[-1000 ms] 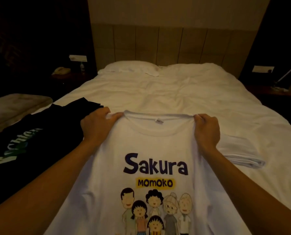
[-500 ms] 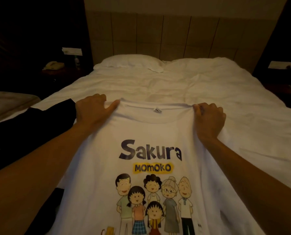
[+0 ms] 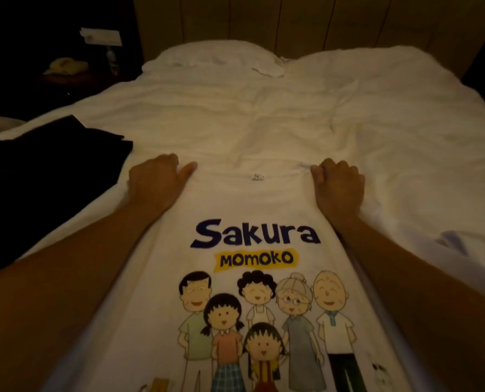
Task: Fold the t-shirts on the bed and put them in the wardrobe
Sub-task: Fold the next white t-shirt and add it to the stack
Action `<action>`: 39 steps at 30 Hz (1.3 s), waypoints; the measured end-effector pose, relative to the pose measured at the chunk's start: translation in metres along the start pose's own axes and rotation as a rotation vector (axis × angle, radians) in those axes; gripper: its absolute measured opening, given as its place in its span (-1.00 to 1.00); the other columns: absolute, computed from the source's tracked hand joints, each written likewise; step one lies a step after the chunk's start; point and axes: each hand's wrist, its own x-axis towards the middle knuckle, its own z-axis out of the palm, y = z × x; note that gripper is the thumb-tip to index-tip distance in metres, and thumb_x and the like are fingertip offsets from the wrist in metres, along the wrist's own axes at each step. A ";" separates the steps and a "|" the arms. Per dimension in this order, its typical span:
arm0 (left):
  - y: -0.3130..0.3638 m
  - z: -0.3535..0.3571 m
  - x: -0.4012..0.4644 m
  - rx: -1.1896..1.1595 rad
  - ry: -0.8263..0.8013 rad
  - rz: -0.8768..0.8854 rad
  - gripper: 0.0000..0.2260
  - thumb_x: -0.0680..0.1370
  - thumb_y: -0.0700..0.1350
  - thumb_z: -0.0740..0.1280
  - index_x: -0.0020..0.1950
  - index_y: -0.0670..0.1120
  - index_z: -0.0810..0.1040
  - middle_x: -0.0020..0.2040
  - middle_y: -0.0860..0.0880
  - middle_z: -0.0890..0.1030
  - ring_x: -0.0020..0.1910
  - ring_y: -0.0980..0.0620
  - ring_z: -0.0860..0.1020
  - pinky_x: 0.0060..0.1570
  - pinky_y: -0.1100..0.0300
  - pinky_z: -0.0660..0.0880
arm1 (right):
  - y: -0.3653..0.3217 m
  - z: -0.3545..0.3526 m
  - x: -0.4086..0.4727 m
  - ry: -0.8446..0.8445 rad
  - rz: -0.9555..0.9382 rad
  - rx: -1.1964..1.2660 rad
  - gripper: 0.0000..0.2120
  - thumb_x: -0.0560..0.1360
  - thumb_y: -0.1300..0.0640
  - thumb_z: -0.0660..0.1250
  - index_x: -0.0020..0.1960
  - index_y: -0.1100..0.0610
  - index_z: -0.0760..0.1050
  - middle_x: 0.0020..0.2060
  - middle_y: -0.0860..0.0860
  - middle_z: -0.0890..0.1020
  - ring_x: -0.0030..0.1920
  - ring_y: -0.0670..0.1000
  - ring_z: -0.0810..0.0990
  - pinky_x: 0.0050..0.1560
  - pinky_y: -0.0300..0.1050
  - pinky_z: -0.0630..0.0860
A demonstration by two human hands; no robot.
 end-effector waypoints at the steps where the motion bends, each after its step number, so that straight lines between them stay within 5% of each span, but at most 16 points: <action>1: 0.000 0.001 0.005 -0.011 0.014 -0.001 -0.47 0.61 0.29 0.05 0.02 -0.15 0.53 -0.02 -0.19 0.61 -0.03 -0.21 0.58 -0.15 0.03 0.34 | 0.002 0.004 0.005 -0.002 -0.025 -0.002 -0.66 0.65 -0.05 0.13 0.04 0.18 0.54 -0.05 0.22 0.59 0.00 0.26 0.50 0.01 0.07 0.32; 10: 0.007 0.008 0.006 0.129 -0.137 0.056 -0.46 0.64 0.27 -0.02 0.10 -0.12 0.54 0.02 -0.15 0.62 0.00 -0.17 0.57 -0.03 0.02 0.38 | -0.002 0.007 0.000 -0.138 -0.087 -0.200 -0.60 0.65 -0.08 0.05 0.06 0.12 0.59 -0.09 0.12 0.65 -0.02 0.17 0.55 0.07 0.04 0.30; 14: 0.023 -0.016 0.001 0.142 -0.156 0.001 -0.63 0.63 0.11 0.13 0.17 -0.14 0.52 0.10 -0.16 0.56 0.11 -0.17 0.49 0.17 -0.03 0.29 | -0.020 -0.018 -0.008 -0.191 0.119 0.029 -0.69 0.63 0.06 0.10 0.22 0.14 0.54 0.11 0.15 0.61 0.12 0.20 0.55 0.17 0.02 0.35; 17: 0.048 -0.042 -0.019 0.015 -0.113 -0.006 -0.68 0.63 0.02 0.15 0.24 -0.14 0.50 0.17 -0.15 0.53 0.16 -0.15 0.47 0.18 -0.03 0.31 | -0.042 -0.046 -0.028 -0.160 0.102 0.187 -0.67 0.64 0.07 0.12 0.33 0.11 0.48 0.23 0.13 0.55 0.21 0.18 0.49 0.22 0.03 0.35; 21: 0.085 -0.073 -0.079 -0.322 -0.235 -0.018 -0.58 0.67 0.08 0.08 0.42 -0.15 0.38 0.33 -0.16 0.47 0.29 -0.13 0.41 0.27 0.00 0.31 | -0.059 -0.068 -0.079 -0.243 0.015 0.220 -0.54 0.61 -0.05 -0.07 -0.03 0.09 0.58 -0.12 0.07 0.63 -0.07 0.12 0.56 0.06 0.05 0.50; 24: 0.093 -0.078 -0.129 -0.271 -0.303 0.027 -0.53 0.67 0.14 0.03 0.43 -0.13 0.35 0.34 -0.13 0.46 0.32 -0.09 0.40 0.29 0.02 0.32 | -0.051 -0.075 -0.114 -0.316 -0.033 0.225 -0.64 0.63 -0.02 0.05 -0.13 0.09 0.54 -0.23 0.04 0.61 -0.19 0.08 0.55 -0.06 0.01 0.53; 27: 0.084 -0.079 -0.160 -0.202 -0.350 0.029 -0.48 0.66 0.17 -0.01 0.51 -0.11 0.28 0.40 -0.13 0.43 0.37 -0.09 0.37 0.37 -0.01 0.29 | -0.040 -0.092 -0.136 -0.346 -0.057 0.261 -0.68 0.64 0.02 0.10 0.00 0.13 0.58 -0.12 0.06 0.65 -0.11 0.10 0.59 -0.05 -0.02 0.51; 32: 0.069 -0.101 -0.205 -0.175 -0.421 0.023 -0.45 0.67 0.17 -0.06 0.60 -0.08 0.11 0.58 -0.12 0.19 0.55 -0.09 0.14 0.53 -0.02 0.05 | -0.024 -0.132 -0.184 -0.480 -0.064 0.230 -0.53 0.67 -0.06 0.01 0.46 0.13 0.38 0.41 0.12 0.45 0.41 0.10 0.41 0.44 -0.03 0.27; 39: 0.064 -0.153 -0.295 -0.239 -0.475 0.008 -0.17 0.43 0.33 -0.39 0.61 -0.01 0.04 0.60 -0.09 0.10 0.58 -0.05 0.05 0.52 0.05 -0.08 | -0.009 -0.201 -0.261 -0.570 0.006 0.321 -0.47 0.66 -0.13 -0.04 0.50 0.11 0.33 0.47 0.08 0.38 0.48 0.06 0.31 0.49 -0.08 0.17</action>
